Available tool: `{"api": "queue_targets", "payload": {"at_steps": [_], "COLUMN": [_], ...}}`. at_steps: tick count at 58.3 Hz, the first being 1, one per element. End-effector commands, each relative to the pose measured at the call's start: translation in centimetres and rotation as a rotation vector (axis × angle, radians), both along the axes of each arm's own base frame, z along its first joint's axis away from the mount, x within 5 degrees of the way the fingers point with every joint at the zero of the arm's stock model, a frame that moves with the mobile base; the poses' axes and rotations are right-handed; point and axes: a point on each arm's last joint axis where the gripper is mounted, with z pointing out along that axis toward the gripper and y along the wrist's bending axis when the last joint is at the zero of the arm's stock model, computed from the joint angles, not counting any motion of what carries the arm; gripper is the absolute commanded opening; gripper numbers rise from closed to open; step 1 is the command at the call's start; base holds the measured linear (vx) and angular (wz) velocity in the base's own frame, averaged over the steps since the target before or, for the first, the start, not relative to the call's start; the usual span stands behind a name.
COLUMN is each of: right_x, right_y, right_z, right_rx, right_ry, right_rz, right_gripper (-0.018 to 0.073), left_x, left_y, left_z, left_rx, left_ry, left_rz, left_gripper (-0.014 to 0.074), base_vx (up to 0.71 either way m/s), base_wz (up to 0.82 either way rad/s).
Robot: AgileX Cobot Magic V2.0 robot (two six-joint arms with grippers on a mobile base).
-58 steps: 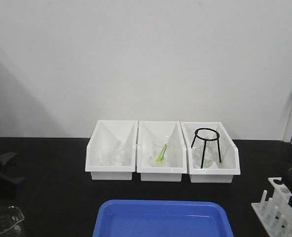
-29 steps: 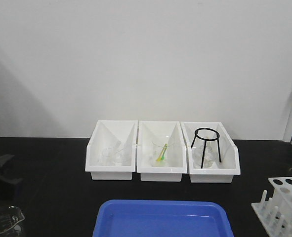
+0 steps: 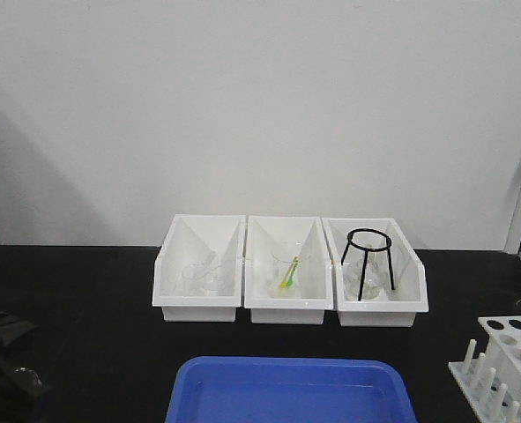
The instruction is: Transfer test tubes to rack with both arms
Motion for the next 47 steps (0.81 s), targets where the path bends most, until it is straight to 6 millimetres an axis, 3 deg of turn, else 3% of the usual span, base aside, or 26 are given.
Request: {"api": "queue_targets", "payload": {"at_steps": [1,9,22,34,47], "right_x": [-1.4,-2.9,-3.9,-3.9,-3.9], "right_y": [1.2,2.5,2.8,2.9,2.9], "right_z": [1.3,1.0,-1.7,-2.7,-2.7], "right_rx": [-0.022,-0.019,0.003,0.014,0.014], "right_ry": [0.010,0.002,0.056,0.086,0.086], "right_rz": [0.025,0.052,0.046,0.059,0.059], "right_gripper": [-0.0008,-0.0008,-0.0008,-0.0008,-0.0008], "left_x": [-0.5,-2.0,-5.3,-6.7,-6.9], "left_y": [-0.2,0.1,1.8,3.1,3.2], "left_z": [1.7,0.0,-2.7,-2.7,-2.7], "left_rx": [-0.050,-0.149,-0.265,-0.271,-0.270], "left_ry": [-0.083,-0.106,-0.171,-0.186,-0.183], "left_rz": [-0.058,-0.114,-0.174,-0.157,-0.152], "left_gripper": [-0.0022,-0.0021,-0.0021,-0.0021,-0.0021], "base_vx": [0.00,0.00,0.00,0.00,0.00], "base_wz": [0.00,0.00,0.00,0.00,0.00]}}
